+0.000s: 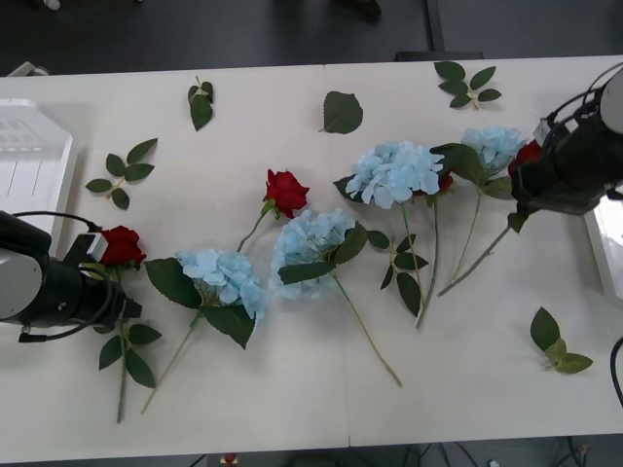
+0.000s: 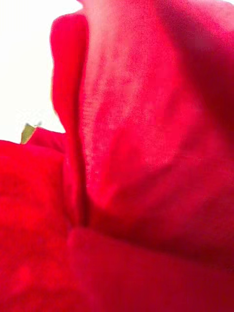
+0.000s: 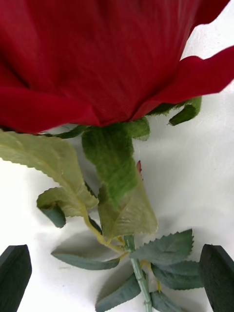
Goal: Place the red flowers into the right box and the blue flowers into the left box. If a person shows an open palm, hand one flower to the person first, then continue sorting.
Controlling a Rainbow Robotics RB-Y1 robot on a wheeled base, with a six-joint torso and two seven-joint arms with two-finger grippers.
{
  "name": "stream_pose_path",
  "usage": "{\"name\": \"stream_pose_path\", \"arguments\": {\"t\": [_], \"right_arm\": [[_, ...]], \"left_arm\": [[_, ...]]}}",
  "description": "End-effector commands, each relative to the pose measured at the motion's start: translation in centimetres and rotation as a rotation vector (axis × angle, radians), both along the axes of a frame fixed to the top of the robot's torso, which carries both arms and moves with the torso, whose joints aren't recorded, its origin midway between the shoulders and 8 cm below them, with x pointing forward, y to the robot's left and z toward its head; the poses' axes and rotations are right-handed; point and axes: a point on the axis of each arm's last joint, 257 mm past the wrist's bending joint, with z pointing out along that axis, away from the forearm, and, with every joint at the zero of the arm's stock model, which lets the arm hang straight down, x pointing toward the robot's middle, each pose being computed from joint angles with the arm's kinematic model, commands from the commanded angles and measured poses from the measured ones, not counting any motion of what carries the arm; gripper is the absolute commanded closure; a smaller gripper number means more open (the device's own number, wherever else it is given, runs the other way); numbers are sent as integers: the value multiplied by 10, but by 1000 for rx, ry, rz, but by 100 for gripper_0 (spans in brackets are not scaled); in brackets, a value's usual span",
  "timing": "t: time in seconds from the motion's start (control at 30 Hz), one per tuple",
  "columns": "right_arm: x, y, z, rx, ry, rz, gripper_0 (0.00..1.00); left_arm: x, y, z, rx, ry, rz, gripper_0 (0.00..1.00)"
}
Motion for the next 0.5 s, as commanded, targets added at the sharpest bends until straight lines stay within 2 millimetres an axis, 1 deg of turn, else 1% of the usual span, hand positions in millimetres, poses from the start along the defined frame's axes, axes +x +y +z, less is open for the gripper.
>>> {"name": "stream_pose_path", "arguments": {"t": [0.03,0.07,0.1,0.13,0.17,0.2,0.23,0.3,0.43,0.5], "right_arm": [[44,-34,85,-256,-143,84,100],[46,-39,89,-302,-150,101,100],[54,-58,103,-427,-170,136,100],[60,-72,113,-530,-184,163,100],[67,-91,124,-675,-193,207,100],[71,-103,132,-763,-199,229,100],[74,-113,135,-824,-200,240,100],[78,-139,133,-898,-189,223,100],[91,-177,125,-958,-206,206,100],[98,-195,125,-1001,-210,225,100]], "left_arm": [[19,-16,4,-2,-38,-36,0],[20,-16,4,-2,-40,-34,0],[20,-16,3,0,-40,-33,0],[21,-15,2,2,-40,-33,0],[21,-16,1,4,-40,-36,0],[21,-16,0,7,-40,-38,0],[21,-15,0,9,-41,-38,0],[21,-15,-2,16,-40,-43,0],[20,-15,-4,33,-41,-50,0],[20,-13,-6,45,-41,-55,0]]}}
